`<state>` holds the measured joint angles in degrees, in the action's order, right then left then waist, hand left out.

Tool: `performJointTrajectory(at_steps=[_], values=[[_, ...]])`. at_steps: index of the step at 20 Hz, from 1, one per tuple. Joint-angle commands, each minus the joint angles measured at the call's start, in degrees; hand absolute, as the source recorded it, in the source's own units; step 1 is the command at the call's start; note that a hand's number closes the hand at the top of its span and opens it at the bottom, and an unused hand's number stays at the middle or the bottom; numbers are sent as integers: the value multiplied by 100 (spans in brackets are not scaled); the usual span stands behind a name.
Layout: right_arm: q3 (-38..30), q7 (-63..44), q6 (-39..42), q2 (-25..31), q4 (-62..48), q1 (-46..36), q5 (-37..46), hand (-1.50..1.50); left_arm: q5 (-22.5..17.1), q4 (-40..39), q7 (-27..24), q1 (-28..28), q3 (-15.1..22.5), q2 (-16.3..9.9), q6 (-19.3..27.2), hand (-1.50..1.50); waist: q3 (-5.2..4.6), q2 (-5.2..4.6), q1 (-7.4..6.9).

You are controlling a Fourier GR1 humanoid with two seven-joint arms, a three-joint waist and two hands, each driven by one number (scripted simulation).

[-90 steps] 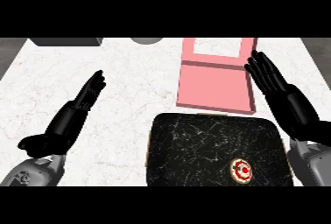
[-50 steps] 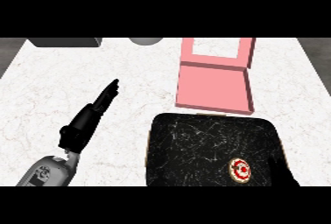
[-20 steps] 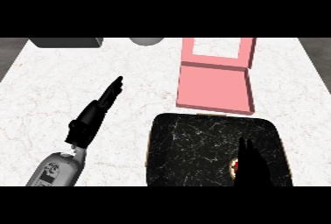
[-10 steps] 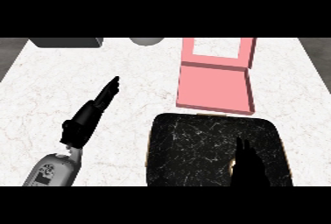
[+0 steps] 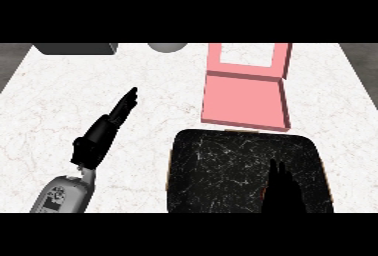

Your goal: Pick the cupcake from the tray and place it in the cardboard box

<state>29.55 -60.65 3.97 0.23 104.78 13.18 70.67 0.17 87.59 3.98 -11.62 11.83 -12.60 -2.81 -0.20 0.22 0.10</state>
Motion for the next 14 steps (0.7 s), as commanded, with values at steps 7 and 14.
performJointTrajectory(at_steps=[7, 14], values=[[-422, 212, -75, 107, -646, -275, -129, 150, 252, -71, 228, -174, -93, 391, -56, 0, 21, -22, 1], [330, 922, -39, 360, -657, -580, 297, 150, 357, -45, 283, -254, -158, 318, -129, 0, 22, -27, -26]])
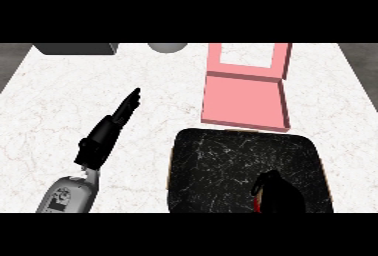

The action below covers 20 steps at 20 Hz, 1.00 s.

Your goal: Pick the cupcake from the tray and place it in the cardboard box

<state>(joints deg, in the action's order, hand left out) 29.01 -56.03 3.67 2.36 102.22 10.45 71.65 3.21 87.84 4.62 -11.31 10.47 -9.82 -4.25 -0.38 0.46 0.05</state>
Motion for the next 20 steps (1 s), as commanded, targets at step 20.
performJointTrajectory(at_steps=[20], values=[[1433, 1375, 1815, -194, 1920, -2207, 678, 150, -120, 290, 256, 68, -276, -49, -322, 0, 37, -21, 16]])
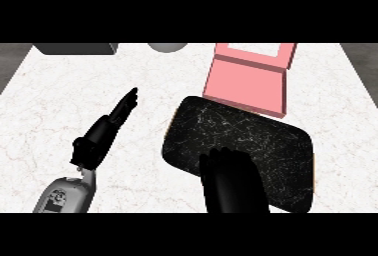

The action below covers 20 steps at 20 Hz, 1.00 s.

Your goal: Pick the cupcake from the tray and place it in the cardboard box

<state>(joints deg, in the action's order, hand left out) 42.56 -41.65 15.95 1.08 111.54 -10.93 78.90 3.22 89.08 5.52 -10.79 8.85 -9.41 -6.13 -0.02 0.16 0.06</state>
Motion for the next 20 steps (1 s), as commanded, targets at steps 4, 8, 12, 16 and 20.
performJointTrajectory(at_steps=[4, 8, 12, 16, 20], values=[[616, -1074, 798, -105, 1772, -604, -299, 150, -57, -81, 58, -171, -163, -8, -89, 0, -3, 3, 2], [363, -1660, 951, -106, 2108, -934, -353, 150, 59, 226, 169, 112, -82, 38, -36, 0, 0, 3, -26], [-20, -2362, 1281, -106, 2180, -1731, -792, 150, 134, 179, 125, 117, 42, 176, -33, 0, -5, 7, -38], [-880, -2111, 1146, -106, 1698, -2148, -931, 150, 85, -35, -102, -88, -142, 57, -188, 0, -5, -8, -33], [-1828, -1600, 1381, -106, 1661, -2341, -1291, 150, 207, -525, -251, -297, -182, 157, -144, 0, -2, -20, 19]])
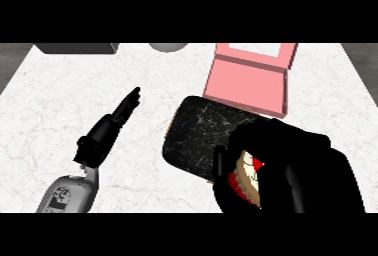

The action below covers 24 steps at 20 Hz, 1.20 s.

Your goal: Pick the cupcake from the tray and place it in the cardboard box

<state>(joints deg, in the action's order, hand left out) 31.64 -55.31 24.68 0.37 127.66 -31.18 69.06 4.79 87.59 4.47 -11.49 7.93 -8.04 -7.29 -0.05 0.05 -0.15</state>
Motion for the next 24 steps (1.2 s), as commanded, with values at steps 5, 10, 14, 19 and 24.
performJointTrajectory(at_steps=[5, 10, 14, 19, 24], values=[[-1247, 77, -206, -36, -1284, -941, -544, 150, 54, 193, 133, 57, 20, 113, -36, 0, 3, -6, -27], [-2074, 385, -587, -36, -2094, -1547, -743, 150, 69, 354, 198, 95, -115, -43, -118, 0, 4, -7, -57], [-2202, 991, -729, 144, -2403, -1257, -560, 150, -10, -533, -221, -246, -409, -1, -216, 0, 3, -15, 13], [-2609, 1536, -1241, 446, -3583, -1547, -440, 150, 202, -109, -54, -157, -145, 216, -58, 0, 4, -15, -11], [-2819, 2077, -1878, 542, -5139, -1944, -308, 150, 81, 9, 85, -139, -236, 146, -209, 0, 4, -29, -60]])
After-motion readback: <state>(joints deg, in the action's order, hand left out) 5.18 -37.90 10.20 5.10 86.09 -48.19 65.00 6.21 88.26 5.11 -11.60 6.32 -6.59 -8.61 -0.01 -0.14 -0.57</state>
